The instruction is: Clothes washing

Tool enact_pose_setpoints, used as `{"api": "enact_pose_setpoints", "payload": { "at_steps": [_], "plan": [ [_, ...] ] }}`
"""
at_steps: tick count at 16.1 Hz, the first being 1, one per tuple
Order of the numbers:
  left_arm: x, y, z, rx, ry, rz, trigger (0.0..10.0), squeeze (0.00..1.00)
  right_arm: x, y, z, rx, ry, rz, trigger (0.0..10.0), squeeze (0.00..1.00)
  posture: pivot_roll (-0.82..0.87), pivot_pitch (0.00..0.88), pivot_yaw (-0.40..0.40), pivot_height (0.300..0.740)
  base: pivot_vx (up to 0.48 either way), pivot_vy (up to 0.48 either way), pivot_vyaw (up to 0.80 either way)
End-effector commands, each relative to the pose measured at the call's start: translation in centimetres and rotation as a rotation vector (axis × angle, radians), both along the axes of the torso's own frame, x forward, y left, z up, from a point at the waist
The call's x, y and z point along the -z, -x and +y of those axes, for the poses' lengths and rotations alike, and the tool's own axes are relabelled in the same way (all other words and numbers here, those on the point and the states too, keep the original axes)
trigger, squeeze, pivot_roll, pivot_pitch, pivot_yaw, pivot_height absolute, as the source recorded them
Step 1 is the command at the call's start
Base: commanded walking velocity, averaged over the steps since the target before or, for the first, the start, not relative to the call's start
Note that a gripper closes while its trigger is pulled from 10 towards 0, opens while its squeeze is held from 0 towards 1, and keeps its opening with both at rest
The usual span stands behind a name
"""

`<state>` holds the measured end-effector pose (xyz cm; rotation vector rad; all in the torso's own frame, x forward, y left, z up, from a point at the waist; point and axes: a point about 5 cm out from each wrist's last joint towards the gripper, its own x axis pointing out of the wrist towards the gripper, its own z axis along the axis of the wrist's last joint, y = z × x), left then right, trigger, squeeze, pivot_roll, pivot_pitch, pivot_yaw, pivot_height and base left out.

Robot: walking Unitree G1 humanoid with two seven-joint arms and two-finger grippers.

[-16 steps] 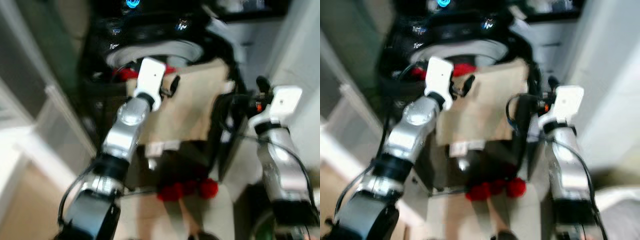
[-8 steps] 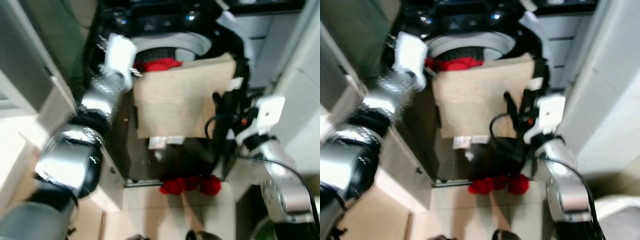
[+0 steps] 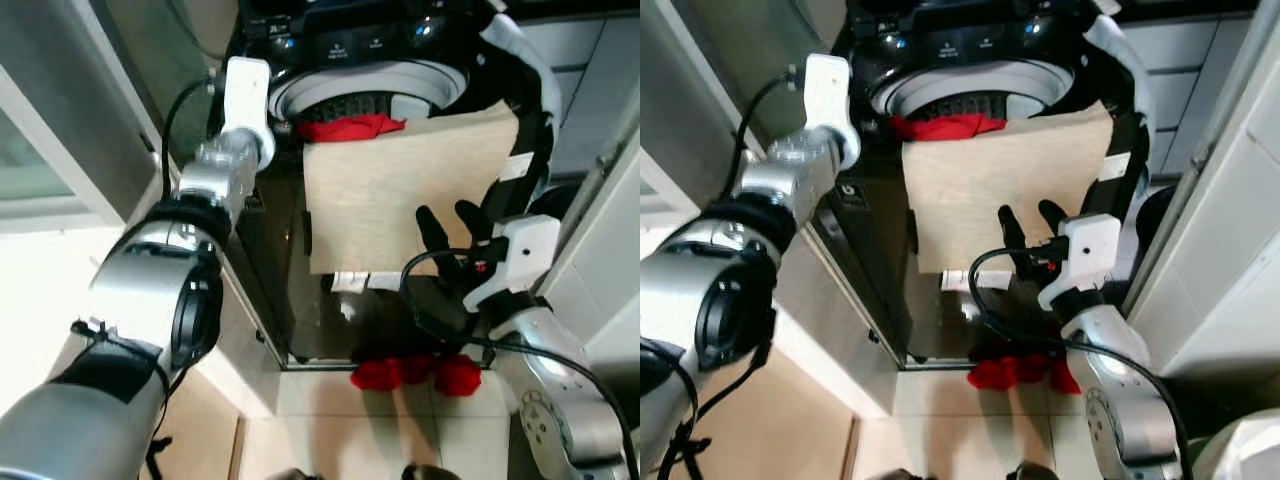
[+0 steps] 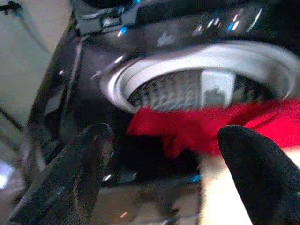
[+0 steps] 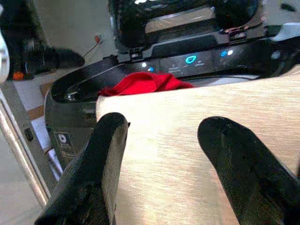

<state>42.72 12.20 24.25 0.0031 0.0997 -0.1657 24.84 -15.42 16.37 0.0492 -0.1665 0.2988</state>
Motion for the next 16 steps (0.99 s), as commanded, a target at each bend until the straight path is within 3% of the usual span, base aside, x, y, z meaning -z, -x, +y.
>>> {"api": "enact_pose_setpoints", "payload": {
  "at_steps": [1, 5, 8, 12, 16],
  "plan": [
    [-0.7, -0.1, 0.3, 0.0, 0.05, 0.006, 10.0, 0.0, -0.2, 0.3, 0.0, 0.009, -0.001, 0.002, 10.0, 0.26, -0.37, 0.0, 0.194, 0.74, 0.0, 0.0, 0.0],
    [-0.4, 0.0, -0.8, 0.052, 0.076, 0.033, 10.0, 0.0, 0.0, 0.4, -0.3, 0.024, 0.003, 0.014, 10.0, 0.27, -0.38, 0.0, 0.197, 0.74, 0.0, 0.0, 0.0],
    [1.2, 0.3, -1.7, 0.114, -0.006, 0.084, 10.0, 0.0, -0.1, 0.2, -0.5, 0.025, 0.001, 0.02, 10.0, 0.26, -0.38, 0.0, 0.194, 0.74, 0.0, 0.0, 0.0],
    [3.6, 1.0, -3.0, 0.153, 0.01, 0.199, 10.0, 0.0, 0.1, 0.7, -0.7, 0.021, 0.008, 0.035, 10.0, 0.26, -0.41, 0.0, 0.195, 0.74, 0.0, 0.0, 0.0],
    [2.8, 0.6, -2.5, 0.116, -0.169, 0.076, 10.0, 0.0, 0.1, 1.2, -0.9, 0.027, 0.026, 0.041, 10.0, 0.26, -0.45, 0.0, 0.202, 0.74, 0.0, 0.0, 0.0]
  ]
}}
